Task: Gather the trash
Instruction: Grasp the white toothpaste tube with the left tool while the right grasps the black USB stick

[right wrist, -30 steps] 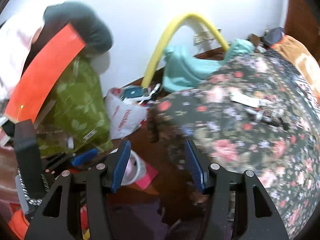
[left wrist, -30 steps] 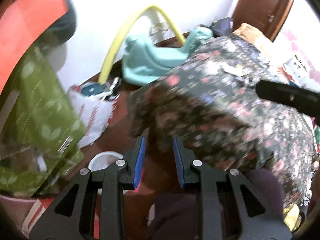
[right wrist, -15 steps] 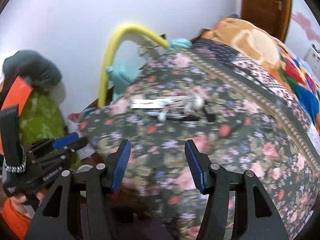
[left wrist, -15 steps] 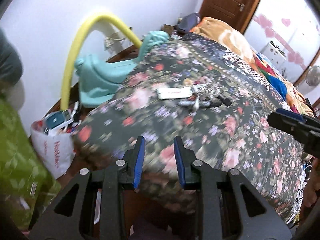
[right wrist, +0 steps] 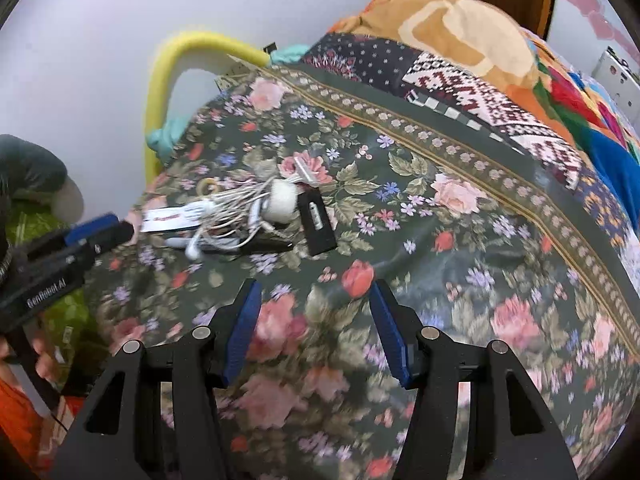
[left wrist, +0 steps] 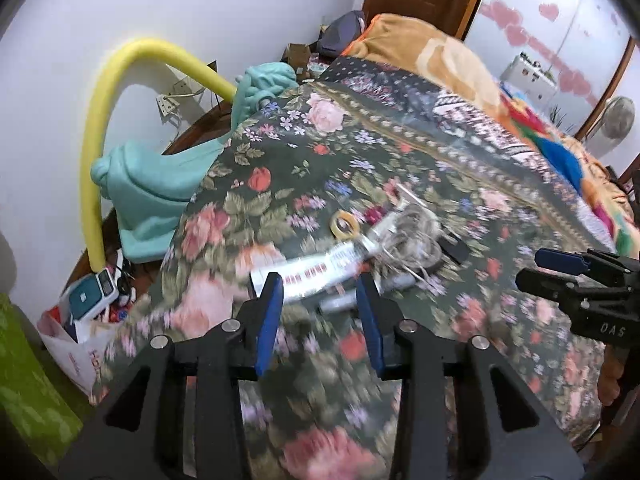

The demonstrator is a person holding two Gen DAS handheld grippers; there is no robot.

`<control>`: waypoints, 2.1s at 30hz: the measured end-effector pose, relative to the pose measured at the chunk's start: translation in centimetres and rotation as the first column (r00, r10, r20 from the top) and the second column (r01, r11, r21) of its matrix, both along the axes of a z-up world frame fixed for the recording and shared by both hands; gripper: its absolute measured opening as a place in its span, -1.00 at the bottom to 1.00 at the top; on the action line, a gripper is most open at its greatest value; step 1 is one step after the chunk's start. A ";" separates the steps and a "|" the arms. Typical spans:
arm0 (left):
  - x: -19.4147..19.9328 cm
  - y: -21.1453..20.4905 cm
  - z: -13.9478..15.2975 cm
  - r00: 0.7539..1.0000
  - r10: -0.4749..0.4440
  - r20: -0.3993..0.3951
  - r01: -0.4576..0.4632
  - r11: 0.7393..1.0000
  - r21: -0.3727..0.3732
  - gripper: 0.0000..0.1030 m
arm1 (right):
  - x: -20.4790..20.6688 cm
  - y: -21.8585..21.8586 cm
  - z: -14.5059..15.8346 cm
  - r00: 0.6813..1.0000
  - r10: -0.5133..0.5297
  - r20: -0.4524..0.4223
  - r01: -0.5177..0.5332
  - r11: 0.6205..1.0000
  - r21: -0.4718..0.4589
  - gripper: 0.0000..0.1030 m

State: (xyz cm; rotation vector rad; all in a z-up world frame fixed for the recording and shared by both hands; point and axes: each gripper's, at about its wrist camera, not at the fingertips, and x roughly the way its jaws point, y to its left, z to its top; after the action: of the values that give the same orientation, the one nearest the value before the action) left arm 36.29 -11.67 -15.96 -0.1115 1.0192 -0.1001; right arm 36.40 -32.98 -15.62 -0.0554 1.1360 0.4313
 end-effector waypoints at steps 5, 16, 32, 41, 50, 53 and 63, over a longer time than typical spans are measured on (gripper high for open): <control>3.5 0.2 -2.0 0.999 -0.022 -0.031 0.022 1.000 -0.013 -0.28 | 3.2 1.3 -3.0 0.999 0.021 -0.027 -0.021 1.000 -0.023 0.02; 3.6 -0.5 -4.2 0.988 -0.146 -0.059 0.146 0.989 0.001 -0.28 | 5.1 4.9 -5.8 0.993 0.111 0.046 -0.101 0.978 -0.183 0.05; 2.6 -3.5 -4.9 0.972 -0.215 -0.099 0.223 0.972 0.074 -0.26 | 1.5 1.4 -4.1 0.992 0.122 0.038 -0.115 0.983 -0.142 -0.35; 2.5 -3.8 -5.1 0.977 -0.205 -0.066 0.213 0.965 0.152 -0.49 | 3.2 3.3 -5.4 0.993 0.071 0.091 -0.056 0.985 -0.161 0.03; 0.7 -2.5 -4.4 0.986 -0.148 -0.077 0.154 0.984 0.090 -0.57 | 3.9 1.0 -5.0 0.999 -0.001 0.054 0.006 0.995 -0.096 -0.56; -0.4 -2.4 -3.5 0.988 -0.140 -0.066 0.144 0.987 0.068 -0.57 | 2.8 0.1 -4.3 0.999 -0.018 0.038 0.021 0.998 -0.067 -0.56; -4.8 -2.1 2.4 0.992 -0.127 0.022 0.127 0.992 -0.009 -0.57 | -3.1 0.7 1.3 0.991 0.029 0.130 -0.021 0.998 -0.063 -0.56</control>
State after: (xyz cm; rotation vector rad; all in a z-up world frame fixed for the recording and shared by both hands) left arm 31.53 -13.81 -13.53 -0.0545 1.0045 -0.2216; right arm 33.32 -32.29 -14.31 -0.1498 1.0199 0.4096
